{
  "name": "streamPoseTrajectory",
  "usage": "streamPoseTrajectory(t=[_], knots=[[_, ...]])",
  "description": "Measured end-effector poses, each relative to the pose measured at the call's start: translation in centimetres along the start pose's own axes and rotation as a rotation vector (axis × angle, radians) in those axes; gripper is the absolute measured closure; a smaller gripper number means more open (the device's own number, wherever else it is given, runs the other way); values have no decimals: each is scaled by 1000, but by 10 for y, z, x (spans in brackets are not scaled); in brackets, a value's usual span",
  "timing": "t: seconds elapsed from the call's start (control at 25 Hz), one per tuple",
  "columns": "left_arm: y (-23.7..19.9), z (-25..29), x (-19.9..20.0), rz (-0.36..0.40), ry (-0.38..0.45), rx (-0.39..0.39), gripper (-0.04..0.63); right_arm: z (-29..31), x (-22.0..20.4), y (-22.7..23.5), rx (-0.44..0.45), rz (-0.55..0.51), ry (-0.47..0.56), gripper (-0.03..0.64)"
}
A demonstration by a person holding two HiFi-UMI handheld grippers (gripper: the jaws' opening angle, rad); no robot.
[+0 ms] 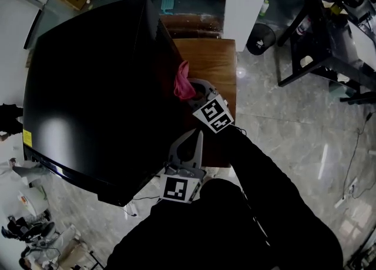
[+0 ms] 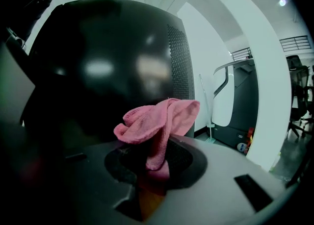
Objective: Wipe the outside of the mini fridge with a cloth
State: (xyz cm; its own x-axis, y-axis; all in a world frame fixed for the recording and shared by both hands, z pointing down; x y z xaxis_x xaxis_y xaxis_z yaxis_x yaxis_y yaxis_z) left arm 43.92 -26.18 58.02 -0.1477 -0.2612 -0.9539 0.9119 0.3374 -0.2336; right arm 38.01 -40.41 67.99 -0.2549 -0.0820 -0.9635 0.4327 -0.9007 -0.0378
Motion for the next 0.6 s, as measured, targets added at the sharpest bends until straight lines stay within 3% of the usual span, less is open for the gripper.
streamPoseTrajectory(t=[0.44,0.6], knots=[[-12,23,10,32,-18,6,589,33,-1,54,-102,-35,-65,523],[5,23,35,29,30,-32,589,14,26,68,-153,-36,-25,523]])
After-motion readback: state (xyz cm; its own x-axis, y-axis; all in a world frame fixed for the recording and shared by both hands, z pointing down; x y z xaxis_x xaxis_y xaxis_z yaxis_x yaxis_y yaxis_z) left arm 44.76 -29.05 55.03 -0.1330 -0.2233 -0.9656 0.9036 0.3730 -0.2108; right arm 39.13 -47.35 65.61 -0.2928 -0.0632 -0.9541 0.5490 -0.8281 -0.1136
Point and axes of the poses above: the fingertips, and each gripper's own axes: z forward along the fingers, y to its right, x out of its top, the point moved 2 cm from there along -z, backward along the fingers, and after that the axes turned 5 degrees about -z, right-handed, at the moved point
